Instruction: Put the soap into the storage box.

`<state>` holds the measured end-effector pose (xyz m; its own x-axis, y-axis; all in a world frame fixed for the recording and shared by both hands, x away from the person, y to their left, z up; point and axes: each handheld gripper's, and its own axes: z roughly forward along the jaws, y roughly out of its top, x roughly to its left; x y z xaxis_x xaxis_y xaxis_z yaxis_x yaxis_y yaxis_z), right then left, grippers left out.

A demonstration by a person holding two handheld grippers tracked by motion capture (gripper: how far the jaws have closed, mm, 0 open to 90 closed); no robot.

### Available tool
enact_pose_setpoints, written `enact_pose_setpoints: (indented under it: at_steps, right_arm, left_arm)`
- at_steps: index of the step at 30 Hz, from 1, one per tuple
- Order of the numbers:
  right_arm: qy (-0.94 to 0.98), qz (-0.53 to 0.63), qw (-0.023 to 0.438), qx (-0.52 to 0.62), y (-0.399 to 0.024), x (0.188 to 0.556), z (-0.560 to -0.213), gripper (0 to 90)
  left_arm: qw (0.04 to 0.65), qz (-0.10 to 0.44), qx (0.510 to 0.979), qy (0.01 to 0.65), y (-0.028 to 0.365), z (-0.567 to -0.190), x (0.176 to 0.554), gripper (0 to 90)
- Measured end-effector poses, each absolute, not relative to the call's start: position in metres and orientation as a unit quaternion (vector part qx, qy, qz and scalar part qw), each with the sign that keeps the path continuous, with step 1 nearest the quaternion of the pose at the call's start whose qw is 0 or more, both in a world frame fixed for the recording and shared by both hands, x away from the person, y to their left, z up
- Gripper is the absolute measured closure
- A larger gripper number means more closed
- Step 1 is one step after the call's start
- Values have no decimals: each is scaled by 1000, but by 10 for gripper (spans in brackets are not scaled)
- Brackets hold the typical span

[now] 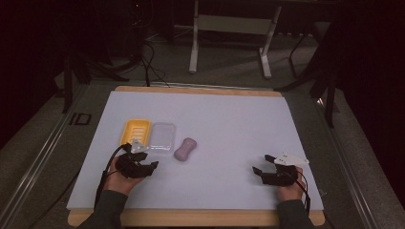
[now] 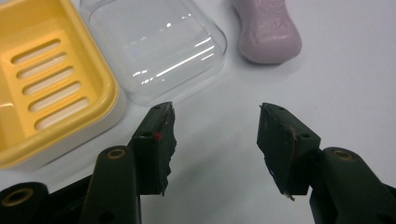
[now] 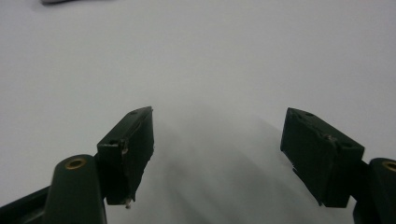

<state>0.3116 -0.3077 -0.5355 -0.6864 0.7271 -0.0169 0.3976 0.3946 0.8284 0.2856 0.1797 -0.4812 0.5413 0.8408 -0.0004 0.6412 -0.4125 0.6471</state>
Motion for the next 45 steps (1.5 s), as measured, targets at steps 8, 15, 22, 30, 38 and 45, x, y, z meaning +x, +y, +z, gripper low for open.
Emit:
enact_pose_setpoints:
  at_steps: [8, 15, 22, 30, 38, 45]
  right_arm:
    - [810, 431, 191, 348, -309, 312, -535, 251]
    - [809, 433, 190, 350, -309, 311, -535, 251]
    - [807, 435, 189, 352, -310, 312, -535, 251]
    - [808, 435, 189, 351, -309, 312, -535, 244]
    - [808, 434, 188, 351, -309, 312, -535, 244]
    - [809, 434, 189, 349, -309, 312, -535, 243]
  left_arm:
    - [306, 170, 828, 437, 168, -474, 290, 450]
    - [311, 174, 833, 423, 154, -465, 298, 446]
    - [310, 163, 843, 407, 140, -462, 310, 419]
    - [307, 151, 843, 415, 128, -461, 322, 390]
    - [297, 145, 849, 413, 115, -458, 335, 372]
    - [290, 141, 852, 412, 104, -453, 344, 372]
